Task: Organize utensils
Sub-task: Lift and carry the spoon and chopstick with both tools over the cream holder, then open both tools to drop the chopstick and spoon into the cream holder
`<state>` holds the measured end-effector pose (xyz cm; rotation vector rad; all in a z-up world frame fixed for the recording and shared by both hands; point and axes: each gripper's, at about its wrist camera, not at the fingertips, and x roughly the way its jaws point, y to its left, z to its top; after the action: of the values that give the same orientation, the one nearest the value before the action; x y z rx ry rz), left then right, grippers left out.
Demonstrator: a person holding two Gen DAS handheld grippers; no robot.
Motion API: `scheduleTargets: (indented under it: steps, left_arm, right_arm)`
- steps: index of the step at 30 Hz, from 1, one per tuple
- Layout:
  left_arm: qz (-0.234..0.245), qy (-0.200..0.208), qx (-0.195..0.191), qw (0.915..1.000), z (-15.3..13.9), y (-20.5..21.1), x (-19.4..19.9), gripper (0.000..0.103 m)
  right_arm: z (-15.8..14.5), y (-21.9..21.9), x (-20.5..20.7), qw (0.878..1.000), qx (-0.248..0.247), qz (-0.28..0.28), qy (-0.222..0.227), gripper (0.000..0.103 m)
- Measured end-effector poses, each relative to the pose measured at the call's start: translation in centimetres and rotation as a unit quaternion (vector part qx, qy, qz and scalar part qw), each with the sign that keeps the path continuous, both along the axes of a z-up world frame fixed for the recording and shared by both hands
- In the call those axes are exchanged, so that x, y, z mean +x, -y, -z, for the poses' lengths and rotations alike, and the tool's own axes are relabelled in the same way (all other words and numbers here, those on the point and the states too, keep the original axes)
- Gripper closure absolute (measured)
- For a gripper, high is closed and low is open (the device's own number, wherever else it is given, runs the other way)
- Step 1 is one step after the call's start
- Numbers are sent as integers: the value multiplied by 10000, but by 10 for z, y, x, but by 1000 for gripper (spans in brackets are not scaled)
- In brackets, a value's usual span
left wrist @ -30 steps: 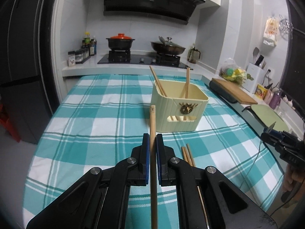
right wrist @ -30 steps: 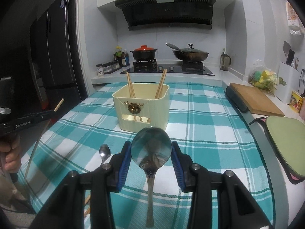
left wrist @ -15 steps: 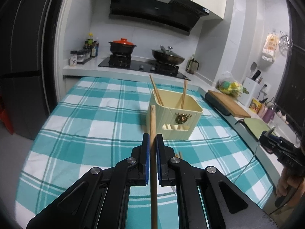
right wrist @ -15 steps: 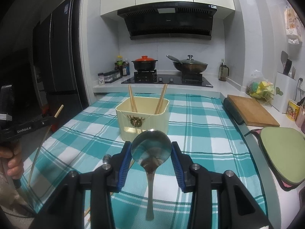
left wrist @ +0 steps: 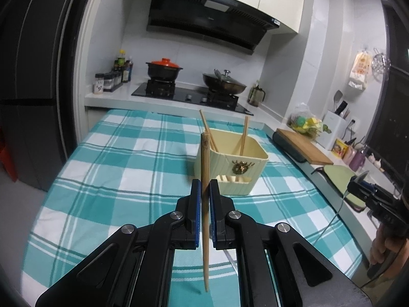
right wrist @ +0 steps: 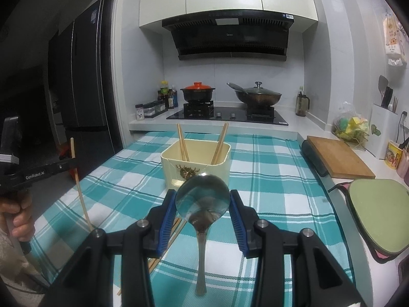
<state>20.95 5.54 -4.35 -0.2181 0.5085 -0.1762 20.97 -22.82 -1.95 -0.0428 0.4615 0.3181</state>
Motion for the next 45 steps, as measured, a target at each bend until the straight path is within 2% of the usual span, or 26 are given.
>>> scheduleTargets:
  steps: [6, 12, 21, 27, 30, 34, 40, 45]
  left_arm:
    - [172, 289, 95, 9994, -30, 5, -1, 99]
    - [367, 547, 273, 9975, -68, 12, 24, 99]
    - [457, 939, 410, 9937, -125, 31, 100, 99]
    - [361, 1077, 479, 9924, -139, 53, 160, 99]
    - [297, 1071, 495, 9926, -134, 66, 189, 99]
    - [238, 868, 516, 9946, -112, 82, 221, 99]
    - [251, 186, 439, 9985, -55, 96, 260, 99]
    - [271, -385, 486, 9977, -8, 103, 280, 99]
  right_arm:
    - [-12, 2, 5, 10000, 62, -8, 27, 61]
    - [-37, -1, 31, 9999, 90, -122, -21, 61]
    - [-92, -17, 105, 9996, 144, -210, 110, 61]
    - [-119, -28, 171, 9988, 384, -240, 191, 61]
    - [-122, -35, 198, 9983, 444, -261, 277, 61]
    - [-106, -42, 231, 9985, 429, -251, 238, 61]
    - [-56, -43, 267, 9988, 332, -174, -301, 61]
    - [-10, -42, 284, 9965, 172, -109, -812, 61]
